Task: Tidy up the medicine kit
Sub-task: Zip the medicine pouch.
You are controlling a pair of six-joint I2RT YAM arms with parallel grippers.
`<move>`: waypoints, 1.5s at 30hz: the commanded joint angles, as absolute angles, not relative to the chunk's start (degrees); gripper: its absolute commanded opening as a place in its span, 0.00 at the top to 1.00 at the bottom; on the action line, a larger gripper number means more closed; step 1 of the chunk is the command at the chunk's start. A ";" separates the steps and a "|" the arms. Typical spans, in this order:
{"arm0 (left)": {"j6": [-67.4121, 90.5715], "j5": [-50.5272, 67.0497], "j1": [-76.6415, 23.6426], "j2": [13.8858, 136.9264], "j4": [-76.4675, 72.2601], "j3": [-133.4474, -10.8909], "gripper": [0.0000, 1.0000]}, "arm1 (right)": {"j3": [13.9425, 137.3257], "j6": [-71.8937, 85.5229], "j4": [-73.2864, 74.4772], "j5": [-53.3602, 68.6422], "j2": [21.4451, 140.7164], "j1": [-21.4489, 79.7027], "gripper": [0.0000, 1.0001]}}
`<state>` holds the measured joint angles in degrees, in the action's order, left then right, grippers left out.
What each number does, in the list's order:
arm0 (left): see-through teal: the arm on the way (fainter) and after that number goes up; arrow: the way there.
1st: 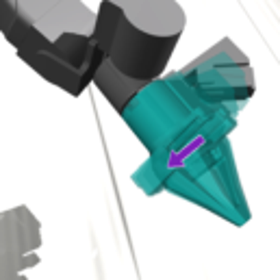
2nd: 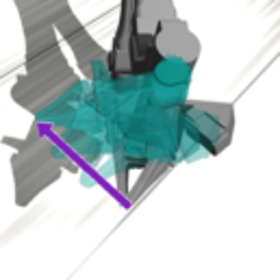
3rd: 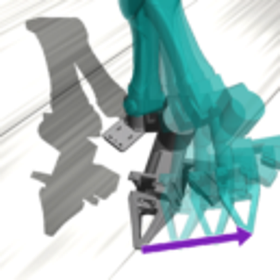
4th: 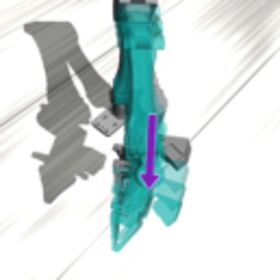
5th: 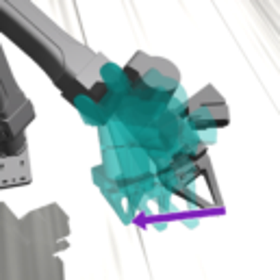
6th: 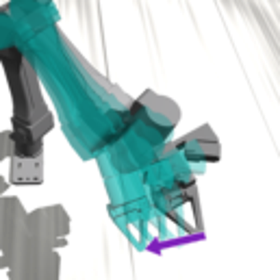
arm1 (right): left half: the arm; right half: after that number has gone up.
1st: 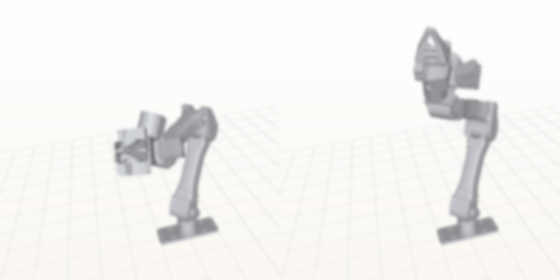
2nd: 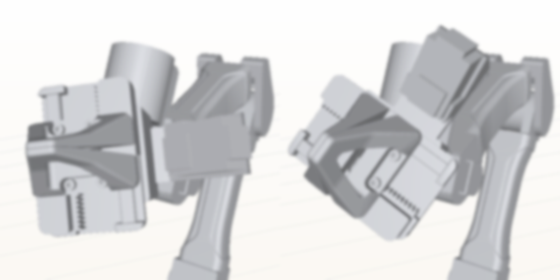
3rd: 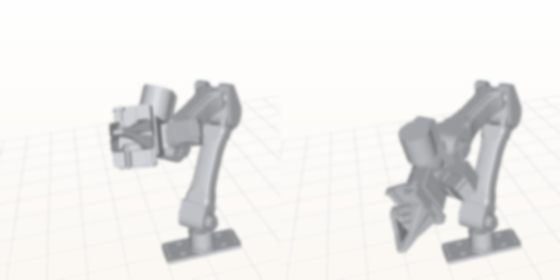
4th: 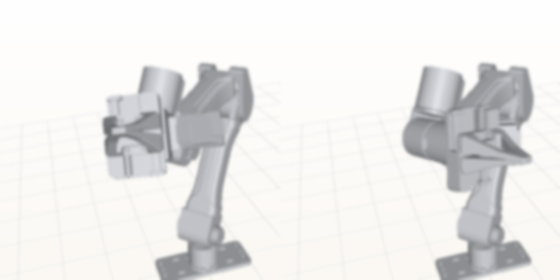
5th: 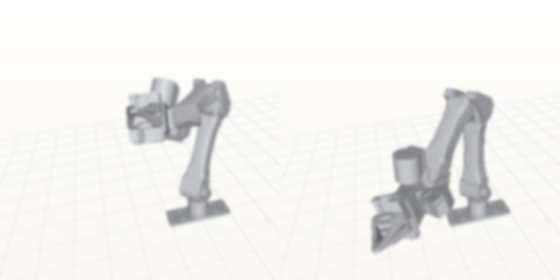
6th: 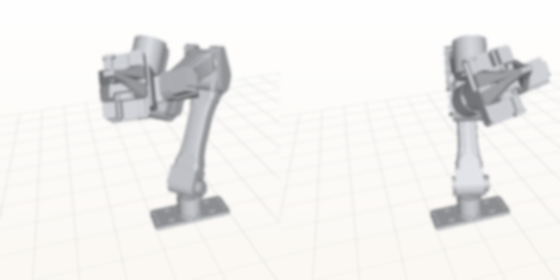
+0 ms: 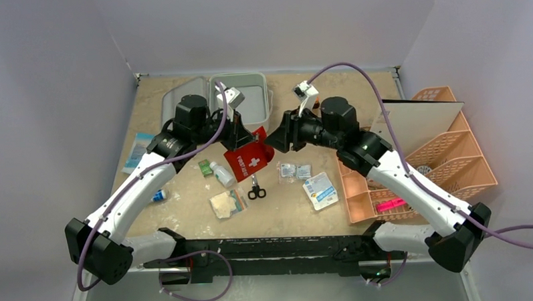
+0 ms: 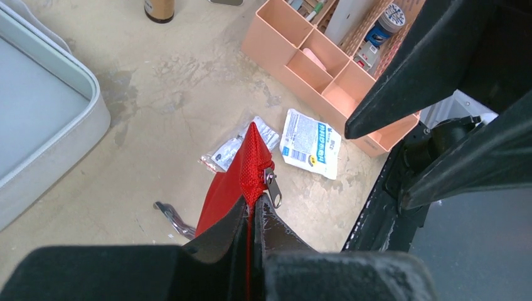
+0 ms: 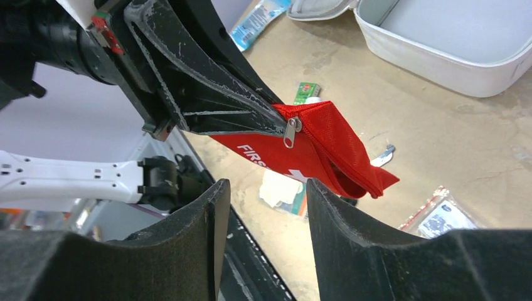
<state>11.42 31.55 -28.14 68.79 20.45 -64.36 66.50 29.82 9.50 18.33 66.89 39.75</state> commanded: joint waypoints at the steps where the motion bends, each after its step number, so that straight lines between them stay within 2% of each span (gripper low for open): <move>1: 13.66 31.64 -27.84 68.40 21.71 -67.97 1.00 | 71.74 23.10 16.25 8.37 69.20 44.00 0.51; 16: 15.77 34.59 -27.86 68.53 22.94 -69.08 1.00 | 77.95 20.63 15.94 -2.43 76.50 51.32 0.52; 24: 16.39 35.53 -27.86 68.73 23.18 -69.56 1.00 | 80.72 14.87 17.94 -11.51 79.64 55.05 0.58; 27: 15.78 35.45 -27.86 68.90 23.84 -69.78 1.00 | 81.14 13.06 18.43 -16.04 80.24 56.64 0.66; 32: 12.79 32.70 -27.86 68.67 26.64 -69.88 1.00 | 79.04 11.97 17.33 -21.17 79.02 57.21 0.90; 34: 11.73 31.83 -27.86 68.29 26.91 -69.47 1.00 | 77.91 12.80 17.96 -19.72 78.36 57.09 0.99; 35: 11.35 31.52 -27.84 67.98 26.59 -69.05 1.00 | 77.34 13.38 18.29 -18.42 78.13 57.06 1.00; 41: 11.47 31.98 -27.81 66.19 22.29 -66.37 1.00 | 73.13 19.55 14.46 -7.91 76.71 54.35 1.00; 45: 13.12 32.51 -27.16 64.23 18.28 -64.52 1.00 | 67.91 27.99 8.36 3.56 74.89 48.33 1.00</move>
<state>12.56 31.99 -27.88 67.96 25.63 -65.39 72.23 19.40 12.99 -7.01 77.12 53.41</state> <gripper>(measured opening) 0.005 0.004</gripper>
